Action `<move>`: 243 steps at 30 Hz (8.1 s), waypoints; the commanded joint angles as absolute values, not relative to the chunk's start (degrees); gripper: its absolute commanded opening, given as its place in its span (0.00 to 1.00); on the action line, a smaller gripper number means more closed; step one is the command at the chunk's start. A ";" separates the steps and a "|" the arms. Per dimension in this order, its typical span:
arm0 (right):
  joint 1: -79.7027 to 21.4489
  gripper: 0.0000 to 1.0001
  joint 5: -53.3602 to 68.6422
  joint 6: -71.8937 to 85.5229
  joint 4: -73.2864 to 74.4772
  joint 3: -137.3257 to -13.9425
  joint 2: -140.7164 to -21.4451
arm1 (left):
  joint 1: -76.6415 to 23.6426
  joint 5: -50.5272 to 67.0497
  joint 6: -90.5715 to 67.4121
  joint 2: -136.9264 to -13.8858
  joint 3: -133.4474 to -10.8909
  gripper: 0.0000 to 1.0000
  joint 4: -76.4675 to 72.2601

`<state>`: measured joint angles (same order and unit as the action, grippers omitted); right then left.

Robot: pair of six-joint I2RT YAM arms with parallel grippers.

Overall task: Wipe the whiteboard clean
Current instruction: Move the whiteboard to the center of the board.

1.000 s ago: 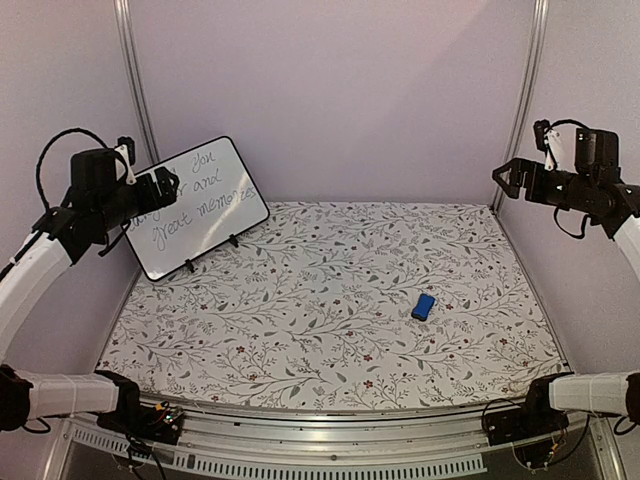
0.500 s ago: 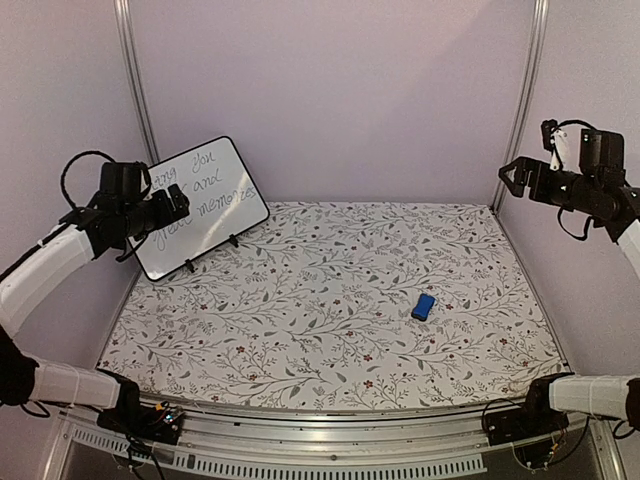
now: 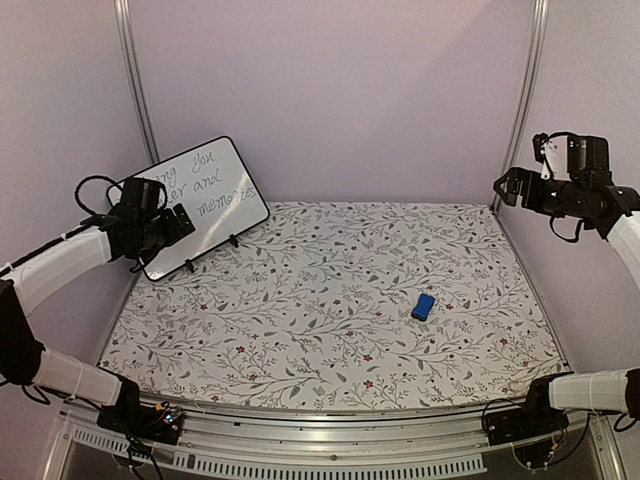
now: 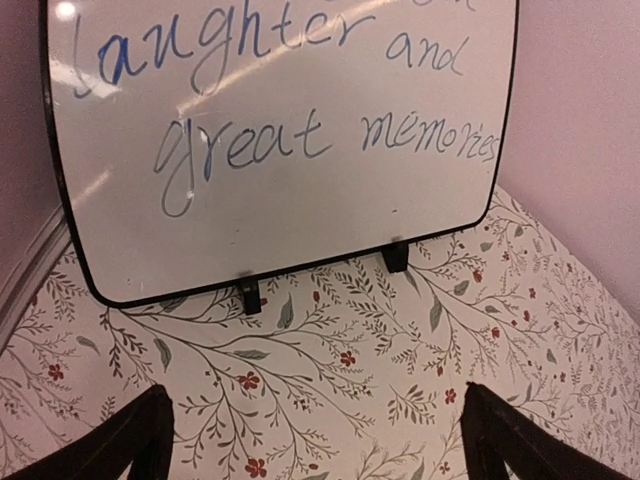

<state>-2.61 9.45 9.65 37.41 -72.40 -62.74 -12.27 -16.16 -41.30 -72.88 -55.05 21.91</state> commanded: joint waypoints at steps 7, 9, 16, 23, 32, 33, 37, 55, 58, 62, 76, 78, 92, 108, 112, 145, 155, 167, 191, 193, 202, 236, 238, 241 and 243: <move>-2.37 0.99 9.04 11.50 36.21 -69.91 -63.13 | -13.22 -21.08 -45.74 -79.86 -56.04 1.00 20.46; -2.42 0.99 9.46 12.28 35.36 -69.25 -63.34 | -13.23 -21.75 -46.28 -80.94 -56.07 1.00 20.01; -2.46 0.99 10.34 13.61 33.35 -67.41 -63.36 | -13.52 -23.90 -48.38 -84.42 -56.24 1.00 18.70; -2.55 0.99 10.97 13.90 32.45 -66.37 -63.54 | -13.99 -28.94 -50.85 -88.43 -57.45 1.00 18.83; -2.64 0.99 11.77 14.29 31.71 -65.68 -63.52 | -14.74 -34.26 -52.95 -91.68 -58.94 1.00 18.55; -2.64 0.99 11.78 14.32 31.73 -65.66 -63.54 | -14.74 -34.66 -53.10 -92.13 -59.20 1.00 18.62; -2.64 0.99 11.54 14.00 31.62 -65.46 -63.37 | -14.93 -35.87 -53.45 -93.72 -59.75 1.00 18.51; -2.65 0.99 11.69 13.80 31.33 -65.00 -63.02 | -15.12 -36.05 -52.60 -99.72 -60.62 0.97 16.08; -2.64 0.99 11.86 13.73 31.29 -65.10 -63.17 | -15.10 -35.95 -52.06 -101.59 -61.71 0.92 16.05; -2.65 0.99 12.13 13.73 31.31 -65.05 -63.15 | -15.09 -36.32 -51.18 -104.57 -63.63 0.89 15.82; -2.64 0.99 12.26 13.54 31.25 -65.07 -62.84 | -15.22 -34.45 -52.94 -109.63 -65.46 0.75 16.53; -2.66 0.99 12.42 13.67 31.20 -65.06 -62.84 | -15.27 -34.60 -52.82 -110.33 -65.71 0.75 16.60; -2.64 0.99 13.26 13.55 31.20 -65.41 -63.14 | -15.13 -37.95 -52.74 -113.22 -67.19 0.69 16.07; -2.65 0.99 14.46 13.54 31.23 -65.15 -61.84 | -14.18 -37.97 -53.41 -116.61 -68.34 0.47 15.91; -2.68 0.99 14.76 13.62 31.03 -64.85 -61.70 | -13.98 -38.72 -53.22 -116.79 -68.09 0.41 15.66; -2.61 0.99 14.96 14.16 30.59 -64.07 -61.52 | -14.56 -37.96 -51.64 -115.49 -64.06 0.00 10.59; -2.68 0.99 15.54 14.50 29.98 -64.02 -61.96 | -19.51 -36.52 -50.78 -112.42 -59.76 0.00 6.83; -2.75 0.99 15.73 14.63 29.53 -63.15 -62.05 | -27.04 -36.74 -51.02 -112.21 -57.04 0.00 5.83; -3.01 0.99 15.47 14.75 29.60 -62.62 -63.01 | -42.23 -35.53 -48.80 -114.19 -59.60 0.00 6.50; -3.12 0.99 15.55 14.83 29.61 -62.54 -63.10 | -43.94 -35.38 -48.62 -114.32 -59.97 0.00 6.63; -3.64 0.99 15.46 15.19 29.03 -61.63 -63.06 | -50.42 -34.24 -48.42 -116.02 -62.16 0.00 7.24; -4.00 0.99 10.96 15.48 27.27 -58.35 -64.84 | -55.34 -34.28 -47.78 -116.03 -60.73 0.20 5.51; -3.96 0.99 11.28 15.40 27.27 -58.28 -65.31 | -55.30 -34.19 -47.88 -115.57 -60.27 0.24 5.37; -3.98 0.99 11.43 15.38 26.94 -57.89 -66.19 | -55.44 -34.11 -48.20 -114.74 -59.52 0.35 5.21; -4.02 0.99 11.42 15.38 26.65 -57.61 -66.42 | -55.37 -34.02 -48.40 -114.18 -58.95 0.40 5.00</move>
<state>-3.75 12.29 15.35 28.16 -58.70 -65.58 -54.24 -37.60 -48.21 -115.33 -61.04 3.64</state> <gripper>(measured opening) 0.989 0.343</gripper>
